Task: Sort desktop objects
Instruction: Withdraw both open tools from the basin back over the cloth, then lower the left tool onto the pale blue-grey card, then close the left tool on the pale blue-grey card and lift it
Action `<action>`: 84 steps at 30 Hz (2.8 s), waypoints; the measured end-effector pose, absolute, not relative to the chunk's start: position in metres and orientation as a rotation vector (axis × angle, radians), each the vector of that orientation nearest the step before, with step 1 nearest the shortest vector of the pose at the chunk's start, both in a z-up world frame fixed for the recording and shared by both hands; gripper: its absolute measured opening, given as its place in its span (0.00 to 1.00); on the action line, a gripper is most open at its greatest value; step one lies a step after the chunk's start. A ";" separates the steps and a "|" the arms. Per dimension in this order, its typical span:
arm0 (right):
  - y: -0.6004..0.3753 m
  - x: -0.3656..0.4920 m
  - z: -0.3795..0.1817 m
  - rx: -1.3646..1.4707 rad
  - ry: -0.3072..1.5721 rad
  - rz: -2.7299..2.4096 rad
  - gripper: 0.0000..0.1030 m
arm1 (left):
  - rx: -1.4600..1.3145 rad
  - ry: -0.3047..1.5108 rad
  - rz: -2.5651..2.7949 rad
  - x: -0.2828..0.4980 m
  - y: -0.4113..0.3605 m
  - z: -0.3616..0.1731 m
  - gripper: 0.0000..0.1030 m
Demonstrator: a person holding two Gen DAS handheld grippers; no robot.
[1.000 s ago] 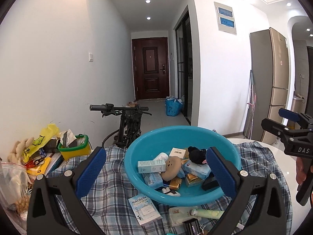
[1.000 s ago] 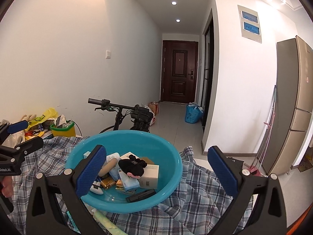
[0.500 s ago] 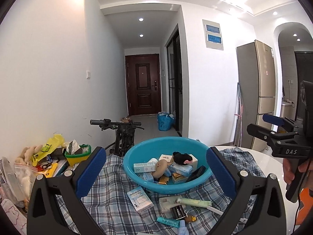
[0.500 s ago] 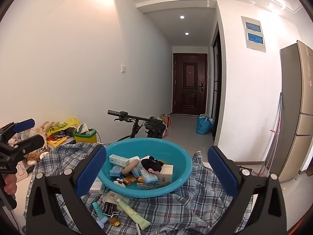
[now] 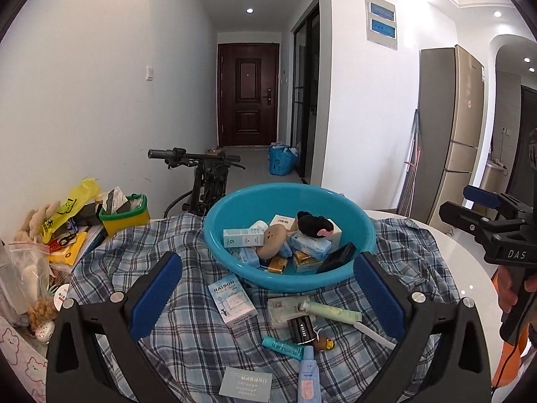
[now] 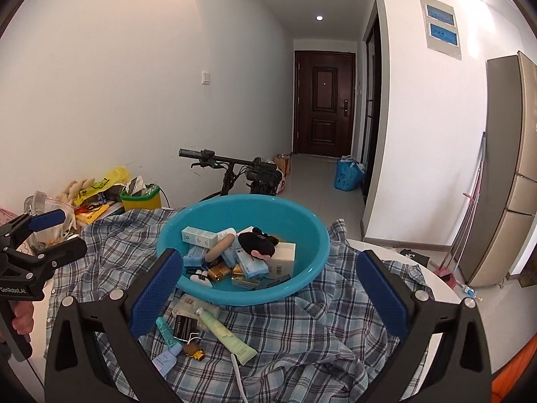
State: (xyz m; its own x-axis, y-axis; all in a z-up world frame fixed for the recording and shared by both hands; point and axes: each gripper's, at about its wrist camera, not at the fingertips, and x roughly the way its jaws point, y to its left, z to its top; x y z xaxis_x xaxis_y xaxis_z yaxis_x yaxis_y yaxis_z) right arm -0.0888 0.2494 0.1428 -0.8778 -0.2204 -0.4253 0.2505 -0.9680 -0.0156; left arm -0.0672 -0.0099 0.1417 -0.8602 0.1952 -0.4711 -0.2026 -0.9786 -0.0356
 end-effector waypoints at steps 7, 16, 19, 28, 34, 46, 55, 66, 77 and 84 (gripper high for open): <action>0.251 -0.103 0.123 0.843 0.085 -2.772 1.00 | -0.921 -0.126 2.755 -0.086 -0.021 0.121 1.00; 0.250 -0.107 0.097 1.035 0.095 -2.685 1.00 | -1.165 -0.073 2.701 -0.095 -0.017 0.090 1.00; 0.250 -0.108 0.090 1.083 0.081 -2.656 1.00 | -1.234 -0.060 2.660 -0.096 -0.014 0.077 1.00; 0.246 -0.104 0.081 1.107 0.153 -2.641 1.00 | -1.365 -0.036 2.603 -0.098 -0.016 0.042 1.00; 0.243 -0.102 0.077 1.111 0.175 -2.629 1.00 | -1.413 0.004 2.569 -0.095 -0.017 0.023 1.00; 0.235 -0.102 0.066 1.143 0.192 -2.588 1.00 | -1.449 0.038 2.531 -0.092 -0.017 0.005 1.00; 0.232 -0.102 0.047 1.193 0.216 -2.535 1.00 | -1.472 0.122 2.474 -0.091 -0.012 -0.009 1.00; 0.222 -0.102 0.012 1.256 0.257 -2.438 0.97 | -1.571 0.143 2.399 -0.108 -0.023 -0.054 1.00; 0.226 -0.107 0.009 1.268 0.239 -2.429 0.91 | -1.575 0.168 2.389 -0.112 -0.024 -0.062 0.76; 0.227 -0.107 0.012 1.259 0.242 -2.437 0.90 | -1.573 0.139 2.394 -0.113 -0.027 -0.059 0.65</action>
State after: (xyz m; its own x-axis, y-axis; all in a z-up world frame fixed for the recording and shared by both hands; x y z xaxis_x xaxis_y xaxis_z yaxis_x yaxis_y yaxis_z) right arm -0.1070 0.2274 0.0117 -0.5233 -0.2572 -0.8124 0.4117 -0.9110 0.0232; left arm -0.1129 -0.0269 -0.0591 -0.3723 0.1732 -0.9118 -0.2778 -0.9582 -0.0687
